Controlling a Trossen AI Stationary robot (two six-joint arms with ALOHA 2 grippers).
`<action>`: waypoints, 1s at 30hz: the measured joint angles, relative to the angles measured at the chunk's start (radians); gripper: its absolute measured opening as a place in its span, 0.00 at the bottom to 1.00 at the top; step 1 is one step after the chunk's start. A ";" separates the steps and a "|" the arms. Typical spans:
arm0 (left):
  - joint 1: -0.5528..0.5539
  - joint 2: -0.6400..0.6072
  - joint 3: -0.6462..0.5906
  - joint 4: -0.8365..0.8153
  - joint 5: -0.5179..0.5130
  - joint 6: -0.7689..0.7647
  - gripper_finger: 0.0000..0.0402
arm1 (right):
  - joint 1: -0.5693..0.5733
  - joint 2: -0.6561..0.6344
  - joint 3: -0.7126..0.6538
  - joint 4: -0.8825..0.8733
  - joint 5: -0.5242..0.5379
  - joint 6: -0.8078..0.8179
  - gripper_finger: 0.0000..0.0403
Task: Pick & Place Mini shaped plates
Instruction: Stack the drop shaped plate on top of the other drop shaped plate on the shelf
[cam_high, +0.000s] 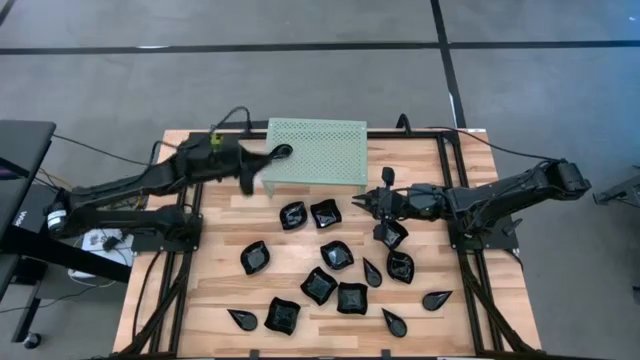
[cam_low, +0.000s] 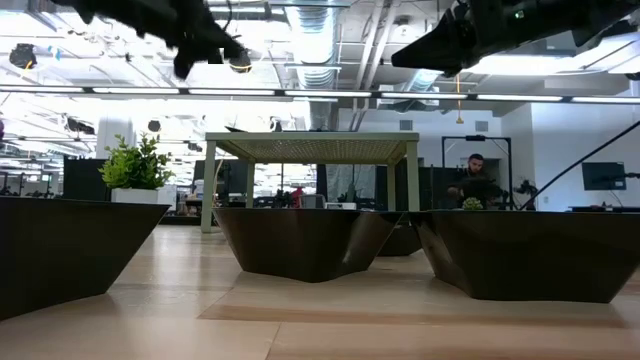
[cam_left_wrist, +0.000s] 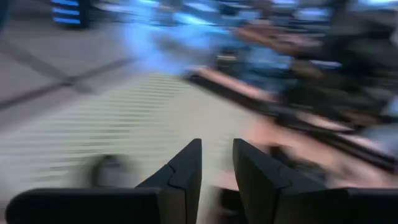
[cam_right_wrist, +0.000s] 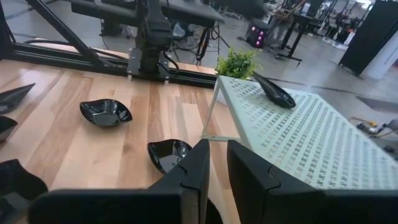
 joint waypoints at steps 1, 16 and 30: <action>-0.050 -0.007 0.000 0.000 0.033 -0.006 0.23 | -0.001 0.000 0.000 0.000 0.000 -0.002 0.13; -0.909 0.342 -0.066 0.001 -0.079 -0.276 0.23 | -0.002 0.000 0.000 -0.004 -0.002 -0.001 0.13; -1.056 0.648 -0.066 -0.010 0.036 -0.537 0.29 | -0.003 0.000 0.000 -0.005 -0.004 0.000 0.13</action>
